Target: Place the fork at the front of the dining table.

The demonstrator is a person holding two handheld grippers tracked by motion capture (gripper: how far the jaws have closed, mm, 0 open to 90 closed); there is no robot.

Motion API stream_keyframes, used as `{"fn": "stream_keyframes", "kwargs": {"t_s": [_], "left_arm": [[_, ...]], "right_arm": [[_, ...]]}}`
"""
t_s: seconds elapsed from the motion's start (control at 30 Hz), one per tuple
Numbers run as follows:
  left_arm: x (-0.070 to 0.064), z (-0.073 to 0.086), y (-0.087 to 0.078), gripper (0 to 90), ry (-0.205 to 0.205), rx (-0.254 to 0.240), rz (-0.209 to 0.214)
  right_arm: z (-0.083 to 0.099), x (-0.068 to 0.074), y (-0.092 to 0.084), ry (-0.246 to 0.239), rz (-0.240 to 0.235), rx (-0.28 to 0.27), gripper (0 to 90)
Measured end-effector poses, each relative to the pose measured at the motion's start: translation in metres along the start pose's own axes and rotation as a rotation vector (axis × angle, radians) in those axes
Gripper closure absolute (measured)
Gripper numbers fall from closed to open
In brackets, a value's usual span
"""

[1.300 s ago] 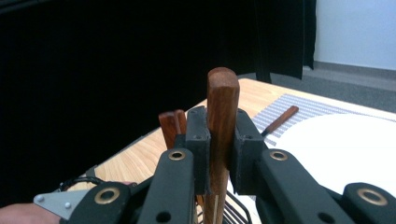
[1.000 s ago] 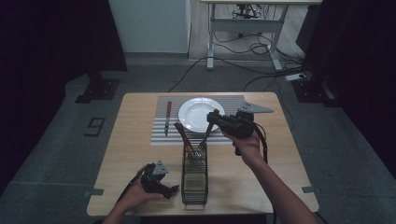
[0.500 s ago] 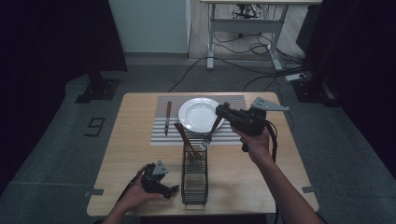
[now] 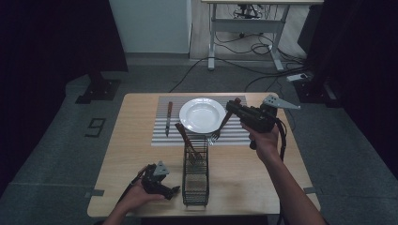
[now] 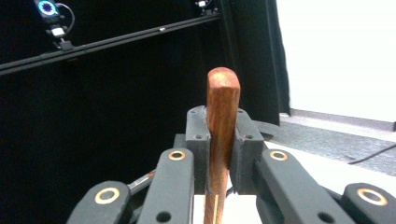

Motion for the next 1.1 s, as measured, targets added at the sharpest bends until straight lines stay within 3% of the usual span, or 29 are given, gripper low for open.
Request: {"fn": "stream_keyframes", "kwargs": {"t_s": [0.47, 1.1], "left_arm": [[0.000, 0.000, 0.000, 0.0, 0.000, 0.001, 0.001], [0.000, 0.000, 0.000, 0.0, 0.001, 0.000, 0.001]], "right_arm": [[0.008, -0.019, 0.003, 0.022, 0.064, 0.032, 80.2], [0.019, -0.041, 0.008, 0.016, 0.172, 0.077, 80.2]]}}
Point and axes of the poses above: each handheld gripper's, and its own axes: y roughly forward along the jaws, z roughly out of its underside, x roughly to its left, the point moved 1 cm from there along y, roughly forward along the jaws, and after that the axes turned 8 degrees about x, right-handed, at the moved point
